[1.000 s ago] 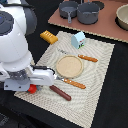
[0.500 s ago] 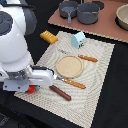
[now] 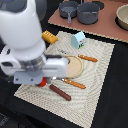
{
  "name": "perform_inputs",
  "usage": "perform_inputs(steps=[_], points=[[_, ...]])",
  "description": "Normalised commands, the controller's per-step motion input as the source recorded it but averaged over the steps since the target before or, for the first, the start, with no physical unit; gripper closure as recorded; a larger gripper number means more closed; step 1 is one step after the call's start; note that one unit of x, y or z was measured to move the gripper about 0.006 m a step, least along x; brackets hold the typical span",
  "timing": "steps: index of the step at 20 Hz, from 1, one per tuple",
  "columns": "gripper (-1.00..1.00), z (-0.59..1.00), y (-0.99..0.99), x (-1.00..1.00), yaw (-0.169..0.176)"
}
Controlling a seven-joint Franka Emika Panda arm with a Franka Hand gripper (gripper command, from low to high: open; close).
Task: Interact with the objects in diverse but meaningful ways.
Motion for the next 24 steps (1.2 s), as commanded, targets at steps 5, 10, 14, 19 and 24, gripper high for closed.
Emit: perform_inputs(steps=[5,10,14,19,24], points=[[1.0,0.67,0.83,0.26,0.047],[1.0,0.64,0.83,0.27,0.042],[1.0,0.44,0.86,0.2,0.044],[1.0,0.32,0.89,0.19,0.038],[1.0,0.22,0.91,0.19,0.03]])
